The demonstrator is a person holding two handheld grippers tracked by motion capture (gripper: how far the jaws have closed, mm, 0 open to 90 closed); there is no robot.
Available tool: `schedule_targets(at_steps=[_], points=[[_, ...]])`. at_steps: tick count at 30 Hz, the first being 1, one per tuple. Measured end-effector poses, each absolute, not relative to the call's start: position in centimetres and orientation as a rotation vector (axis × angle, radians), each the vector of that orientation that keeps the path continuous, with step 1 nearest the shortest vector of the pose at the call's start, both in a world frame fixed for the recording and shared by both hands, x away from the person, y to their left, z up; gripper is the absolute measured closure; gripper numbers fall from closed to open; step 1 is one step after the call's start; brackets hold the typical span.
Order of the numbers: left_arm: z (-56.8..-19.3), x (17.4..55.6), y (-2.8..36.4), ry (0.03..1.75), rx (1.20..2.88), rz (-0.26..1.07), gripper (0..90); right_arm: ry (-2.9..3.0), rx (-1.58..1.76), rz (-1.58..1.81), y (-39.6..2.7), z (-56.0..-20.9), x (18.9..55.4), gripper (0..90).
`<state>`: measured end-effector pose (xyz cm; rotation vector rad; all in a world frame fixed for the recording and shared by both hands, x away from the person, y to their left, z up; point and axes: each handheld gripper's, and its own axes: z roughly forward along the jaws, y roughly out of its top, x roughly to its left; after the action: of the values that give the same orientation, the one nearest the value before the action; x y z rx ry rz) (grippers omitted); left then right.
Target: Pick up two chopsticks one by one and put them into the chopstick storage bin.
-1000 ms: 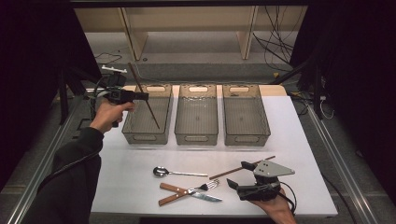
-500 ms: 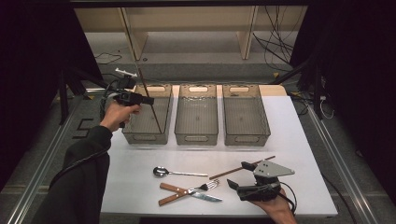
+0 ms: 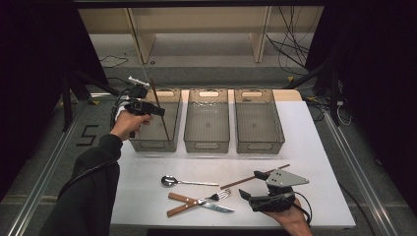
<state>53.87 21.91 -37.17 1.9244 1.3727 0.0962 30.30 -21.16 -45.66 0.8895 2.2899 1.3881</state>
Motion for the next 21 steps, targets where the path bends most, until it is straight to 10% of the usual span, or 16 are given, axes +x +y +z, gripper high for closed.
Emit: schedule_targets(at_steps=[15, 21], points=[[-39.0, 54.4, 21.8, 1.436, 1.906, 0.129, 74.8, 2.296, 0.887, 1.388, -21.2, -45.7, 30.3, 20.8], [-38.8, 54.1, 22.2, 1.462, 1.863, 0.17, 49.0, 2.296, 0.886, 1.384, -21.2, -45.7, 30.3, 20.8]])
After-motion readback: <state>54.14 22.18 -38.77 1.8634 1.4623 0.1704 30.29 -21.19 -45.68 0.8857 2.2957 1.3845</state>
